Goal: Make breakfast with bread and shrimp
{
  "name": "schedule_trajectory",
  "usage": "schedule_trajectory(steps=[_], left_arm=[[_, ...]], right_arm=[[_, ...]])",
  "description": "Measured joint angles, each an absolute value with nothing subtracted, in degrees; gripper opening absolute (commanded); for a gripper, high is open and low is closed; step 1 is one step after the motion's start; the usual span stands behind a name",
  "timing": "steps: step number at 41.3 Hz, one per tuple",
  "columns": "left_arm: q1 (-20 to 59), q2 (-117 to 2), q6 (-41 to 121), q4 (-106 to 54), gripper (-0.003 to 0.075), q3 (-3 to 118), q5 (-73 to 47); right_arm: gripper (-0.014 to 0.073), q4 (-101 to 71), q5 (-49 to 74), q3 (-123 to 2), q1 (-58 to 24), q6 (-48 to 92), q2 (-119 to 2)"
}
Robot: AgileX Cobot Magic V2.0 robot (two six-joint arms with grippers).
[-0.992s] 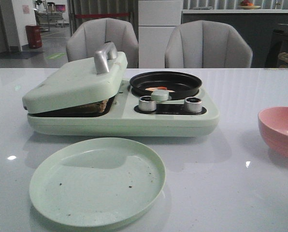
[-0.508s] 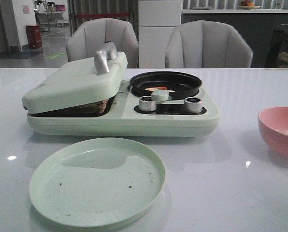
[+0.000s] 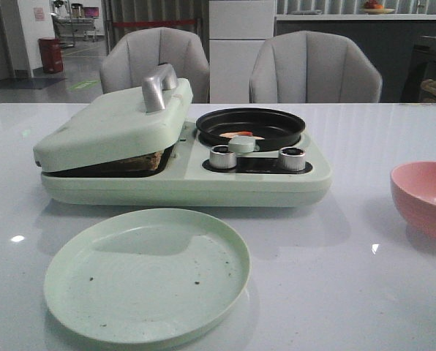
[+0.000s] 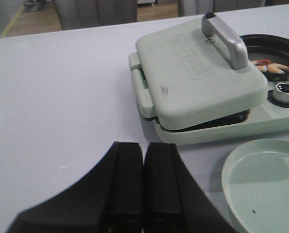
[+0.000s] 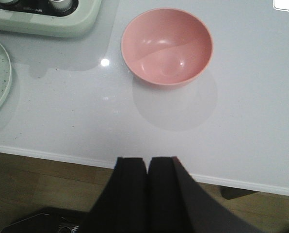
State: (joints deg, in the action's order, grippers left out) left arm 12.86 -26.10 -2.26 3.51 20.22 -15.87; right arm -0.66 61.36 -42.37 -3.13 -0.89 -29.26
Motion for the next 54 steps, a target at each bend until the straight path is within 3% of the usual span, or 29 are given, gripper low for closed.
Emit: schedule_trajectory(steps=[20, 34, 54], left_arm=[[1.74, -4.08, -2.26, 0.94, 0.0099, -0.14, -2.62], [-2.03, 0.23, -2.22, 0.56, 0.0099, -0.10, -1.70], [-1.46, 0.23, -2.22, 0.00, 0.0099, -0.10, -2.28]], right_arm=[[0.0046, -0.66, 61.36, -42.37, -3.13, -0.89, -29.26], [0.0046, -0.66, 61.36, -42.37, -3.13, -0.98, -29.26], [0.0046, -0.66, 61.36, -42.37, -3.13, -0.98, -29.26]])
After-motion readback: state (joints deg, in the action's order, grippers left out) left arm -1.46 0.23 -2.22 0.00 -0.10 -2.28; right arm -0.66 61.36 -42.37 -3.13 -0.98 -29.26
